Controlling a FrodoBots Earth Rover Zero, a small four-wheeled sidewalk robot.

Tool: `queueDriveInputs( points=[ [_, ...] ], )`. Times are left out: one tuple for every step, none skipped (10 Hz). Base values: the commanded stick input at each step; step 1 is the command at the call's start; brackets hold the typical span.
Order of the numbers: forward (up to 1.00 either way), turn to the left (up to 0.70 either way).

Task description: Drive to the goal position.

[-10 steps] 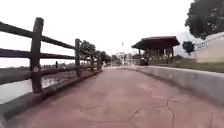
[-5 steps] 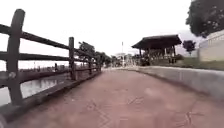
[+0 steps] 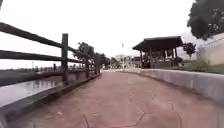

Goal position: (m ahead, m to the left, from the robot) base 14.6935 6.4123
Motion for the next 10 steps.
queueDriveInputs(
  points=[
    [1.00, 0.00],
    [1.00, 0.00],
    [1.00, 0.00],
    [1.00, 0.00],
    [1.00, 0.00],
    [1.00, 0.00],
    [1.00, 0.00],
    [1.00, 0.00],
    [1.00, 0.00],
    [1.00, 0.00]
  ],
)
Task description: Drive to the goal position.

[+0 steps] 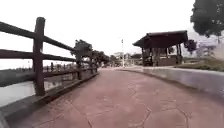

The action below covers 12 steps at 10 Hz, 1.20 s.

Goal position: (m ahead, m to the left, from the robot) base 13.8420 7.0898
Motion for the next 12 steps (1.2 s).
queueDriveInputs(
  points=[
    [1.00, 0.00],
    [1.00, 0.00],
    [1.00, 0.00],
    [1.00, 0.00],
    [1.00, 0.00],
    [1.00, 0.00],
    [1.00, 0.00],
    [1.00, 0.00],
    [1.00, 0.00],
    [1.00, 0.00],
    [1.00, 0.00],
    [1.00, 0.00]
  ],
)
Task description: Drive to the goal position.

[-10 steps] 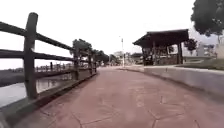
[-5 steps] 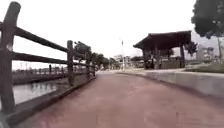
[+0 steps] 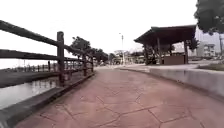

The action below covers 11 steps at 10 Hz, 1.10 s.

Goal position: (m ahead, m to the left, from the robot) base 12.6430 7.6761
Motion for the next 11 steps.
queueDriveInputs(
  points=[
    [1.00, 0.00],
    [1.00, 0.00],
    [1.00, 0.00],
    [1.00, 0.00],
    [1.00, 0.00],
    [1.00, 0.00],
    [1.00, 0.00],
    [1.00, 0.00],
    [1.00, 0.00],
    [1.00, 0.00],
    [1.00, 0.00]
  ],
)
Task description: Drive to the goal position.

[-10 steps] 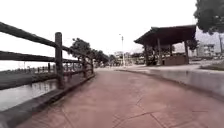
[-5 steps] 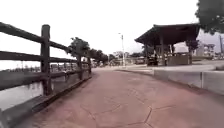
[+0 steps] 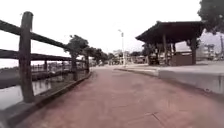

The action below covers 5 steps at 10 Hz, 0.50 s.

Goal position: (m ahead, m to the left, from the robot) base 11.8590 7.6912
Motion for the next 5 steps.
queueDriveInputs(
  points=[
    [1.00, 0.00],
    [1.00, 0.16],
    [1.00, 0.38],
    [1.00, 0.20],
    [1.00, 0.00]
  ],
)
